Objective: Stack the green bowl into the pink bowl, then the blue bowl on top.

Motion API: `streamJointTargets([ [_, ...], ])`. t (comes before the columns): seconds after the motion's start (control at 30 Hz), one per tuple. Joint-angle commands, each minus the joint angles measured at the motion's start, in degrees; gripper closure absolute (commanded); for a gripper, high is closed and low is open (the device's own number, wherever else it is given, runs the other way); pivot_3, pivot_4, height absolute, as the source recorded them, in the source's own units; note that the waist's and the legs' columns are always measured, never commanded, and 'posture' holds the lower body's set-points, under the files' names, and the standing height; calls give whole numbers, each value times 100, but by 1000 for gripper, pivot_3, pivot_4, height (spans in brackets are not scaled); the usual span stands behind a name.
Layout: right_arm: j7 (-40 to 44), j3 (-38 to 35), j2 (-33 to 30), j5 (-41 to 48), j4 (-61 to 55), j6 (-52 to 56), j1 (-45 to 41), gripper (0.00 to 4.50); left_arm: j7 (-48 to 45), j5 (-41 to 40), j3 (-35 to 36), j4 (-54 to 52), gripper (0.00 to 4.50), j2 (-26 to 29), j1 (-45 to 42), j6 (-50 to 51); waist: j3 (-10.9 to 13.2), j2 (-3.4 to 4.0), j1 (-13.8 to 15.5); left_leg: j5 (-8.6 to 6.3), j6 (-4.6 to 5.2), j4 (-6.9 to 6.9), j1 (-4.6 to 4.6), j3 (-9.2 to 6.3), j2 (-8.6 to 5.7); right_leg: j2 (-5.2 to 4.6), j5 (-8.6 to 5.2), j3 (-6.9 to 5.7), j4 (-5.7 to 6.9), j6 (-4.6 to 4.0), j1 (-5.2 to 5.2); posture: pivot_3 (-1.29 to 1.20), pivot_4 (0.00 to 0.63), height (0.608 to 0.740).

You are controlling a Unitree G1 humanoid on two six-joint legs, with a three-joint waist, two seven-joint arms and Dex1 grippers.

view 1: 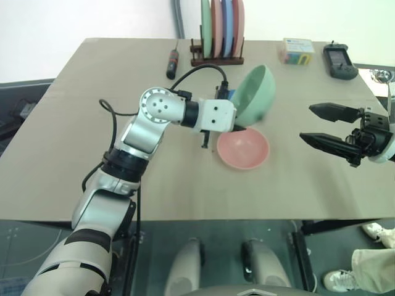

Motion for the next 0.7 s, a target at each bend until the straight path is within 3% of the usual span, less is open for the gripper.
streamJointTargets([
  [0.03,-39,-200,-122,74,-170,-107,1,0,-190,-285,64,-462,4076,6,45,-97,0,0,1,0,0,0,0,0,0,0,0,0,0,0,0,0,150,740],
  [0.1,-55,-185,-126,80,-179,-109,0,0,-391,-473,82,-655,3667,52,118,-72,0,0,5,0,0,0,-1,0,0,0,0,0,0,0,0,0,150,740],
  [0.27,-29,-24,-132,10,-76,-142,-125,0,-550,-1088,313,-1167,1768,105,257,405,0,0,2,0,0,0,0,0,0,0,0,0,1,0,0,0,150,740],
  [0.47,149,349,-150,-211,186,-243,-416,0,-477,-1600,770,-1594,1666,588,506,1209,0,1,-44,0,0,-1,11,2,4,3,-1,2,4,1,5,0,150,740],
  [0.7,280,1951,-39,-2101,1544,-1204,-1529,0,1035,-2199,2179,-1575,1666,786,943,2837,0,1,-120,0,0,5,15,2,4,2,-11,2,4,19,10,0,150,740],
])
